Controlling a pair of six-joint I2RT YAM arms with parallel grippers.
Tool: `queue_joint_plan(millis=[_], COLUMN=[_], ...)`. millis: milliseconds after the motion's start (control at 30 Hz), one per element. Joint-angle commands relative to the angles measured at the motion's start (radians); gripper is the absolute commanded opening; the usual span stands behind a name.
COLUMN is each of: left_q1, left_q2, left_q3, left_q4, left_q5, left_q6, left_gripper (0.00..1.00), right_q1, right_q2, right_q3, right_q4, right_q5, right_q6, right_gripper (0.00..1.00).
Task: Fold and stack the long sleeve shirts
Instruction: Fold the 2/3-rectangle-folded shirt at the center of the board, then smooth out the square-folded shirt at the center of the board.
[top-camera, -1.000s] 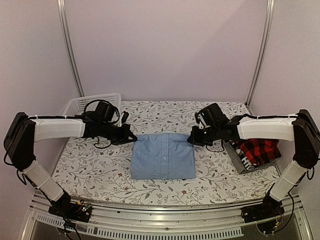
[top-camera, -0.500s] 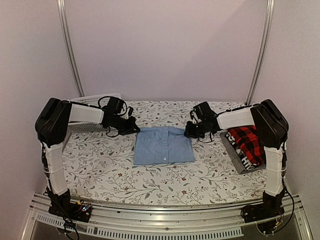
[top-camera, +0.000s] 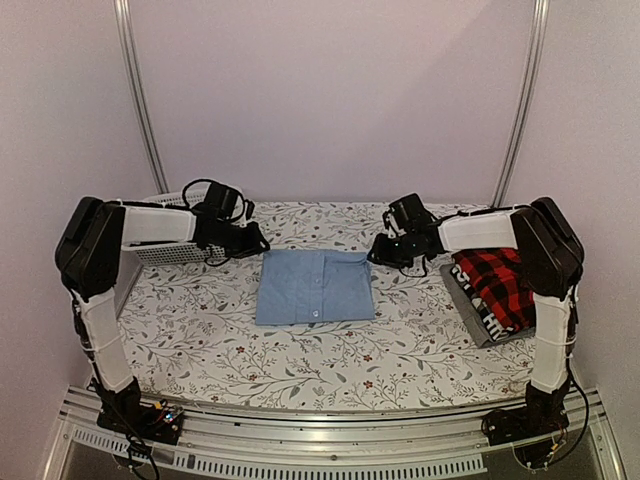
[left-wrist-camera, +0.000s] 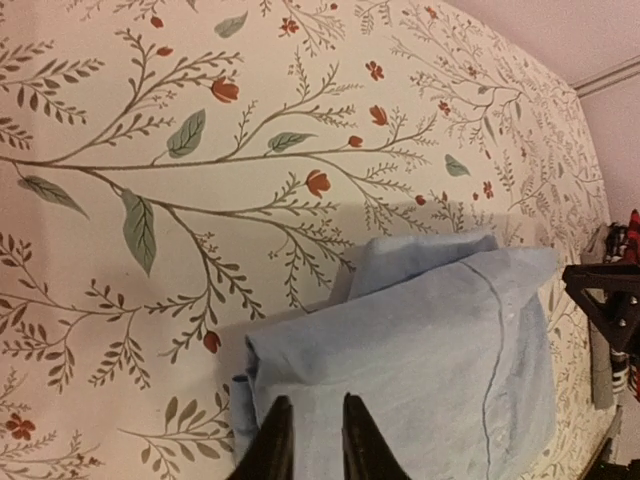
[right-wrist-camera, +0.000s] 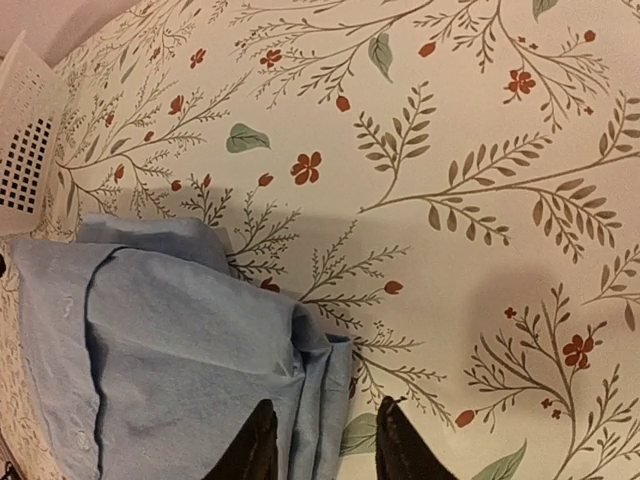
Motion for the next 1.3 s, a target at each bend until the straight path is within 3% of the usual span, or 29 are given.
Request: queue_joint_plan(millis=[0,33,100,267,467,800,1033,1267], left_q1=[0.023,0.022,0.021,-0.001,-0.022,-0.024,-0.031,-0.044], left_q2=[-0.066,-0.081,-0.110,-0.179,-0.275,-0.394,-0.349,-0.198], left_q3=[-0.013,-0.022,-0.038,-0.081,-0.178,-0.274,-0.235,-0.110], left_q4=[-0.028,-0.026,-0.026,-0.044,-0.056,-0.091,-0.098,-0.062], left_q5=[-0.113,-0.122,-0.135,-0.127,-0.062,0.003,0.065,0.088], left_q6=[-0.003,-0.005,-0.010,-0.029,-0.064,-0.063,-0.054,-0.065], left_gripper=[0.45,0.54,0.60,0.59,0.57,0.54,0.52,0.46], right_q1=[0.008,0.020,0.063,0.169,0.270,0.259,0.208,0.207], right_q2=[-0.089,-0.098,-0.114,-0.102,0.045,0.310,0.534,0.468], right_q3=[0.032,0.040,0.064,0.137,0.304,0.553,0.801,0.777], right_q4=[-0.057,-0.070,-0.098,-0.134,-0.202,-0.237,-0.302,-0.323], right_q5=[0.061,0.077,0.117,0.179,0.187,0.283,0.242,0.206], right_q6=[-0.023,-0.026,-0.032,-0.034,-0.029,-0.030,-0.071,-0.076], right_gripper=[0.45,0.50,0.54,0.62,0.70,0.75,0.80,0.87])
